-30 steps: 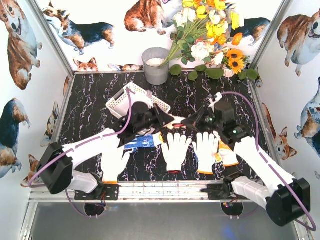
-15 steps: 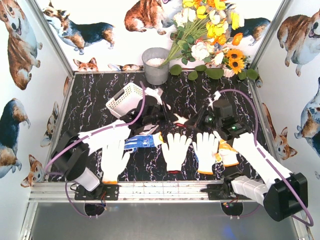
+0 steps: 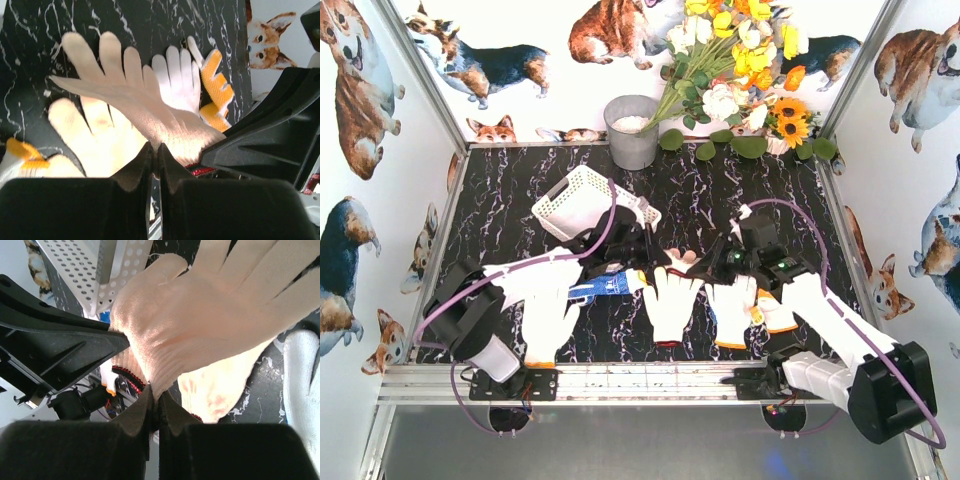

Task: Put the gloves into the storage basket
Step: Pair the glove with the glove.

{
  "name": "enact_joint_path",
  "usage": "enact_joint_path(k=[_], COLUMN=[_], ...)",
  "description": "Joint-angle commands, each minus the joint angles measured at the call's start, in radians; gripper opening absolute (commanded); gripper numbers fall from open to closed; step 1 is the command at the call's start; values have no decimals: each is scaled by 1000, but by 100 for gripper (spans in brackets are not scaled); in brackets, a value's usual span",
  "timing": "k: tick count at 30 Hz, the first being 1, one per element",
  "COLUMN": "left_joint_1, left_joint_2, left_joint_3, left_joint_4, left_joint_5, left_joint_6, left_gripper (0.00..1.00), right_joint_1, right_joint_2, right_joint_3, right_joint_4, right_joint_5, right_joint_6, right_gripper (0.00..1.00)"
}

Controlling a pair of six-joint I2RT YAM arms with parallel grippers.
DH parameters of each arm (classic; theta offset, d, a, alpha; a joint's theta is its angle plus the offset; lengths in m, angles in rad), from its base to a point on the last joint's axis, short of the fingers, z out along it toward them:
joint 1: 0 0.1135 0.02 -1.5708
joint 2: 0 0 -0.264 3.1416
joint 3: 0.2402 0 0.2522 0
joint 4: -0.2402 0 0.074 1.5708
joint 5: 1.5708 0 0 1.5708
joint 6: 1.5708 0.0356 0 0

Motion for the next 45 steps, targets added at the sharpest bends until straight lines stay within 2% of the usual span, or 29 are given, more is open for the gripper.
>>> enact_joint_path(k=[1, 13, 18, 25, 30, 37, 45], left_joint_1=[7, -32, -53, -81, -132, -170, -212], left_joint_2=[-73, -215, -231, -205, -226, -217, -210], left_joint_3=[-66, -196, -252, -242, -257, -339, -372], left_joint_4=[-33, -19, 21, 11, -9, 34, 22], left_joint_5=[-65, -122, -101, -93, -132, -136, -171], left_joint_6=[24, -26, -55, -68, -89, -154, -172], left_gripper=[0, 0, 0, 0, 0, 0, 0], right_joint_1=[22, 107, 153, 160, 169, 183, 227], right_joint_2=[-27, 25, 11, -33, -67, -160, -160], right_joint_3=[-22, 43, 17, 26, -27, -140, -157], right_joint_4=[1, -33, -33, -79, -107, -54, -54], right_joint_5=[-39, 18, 38, 63, 71, 50, 31], right_joint_6=[-4, -57, -45, -49, -32, 54, 66], right_gripper=[0, 0, 0, 0, 0, 0, 0])
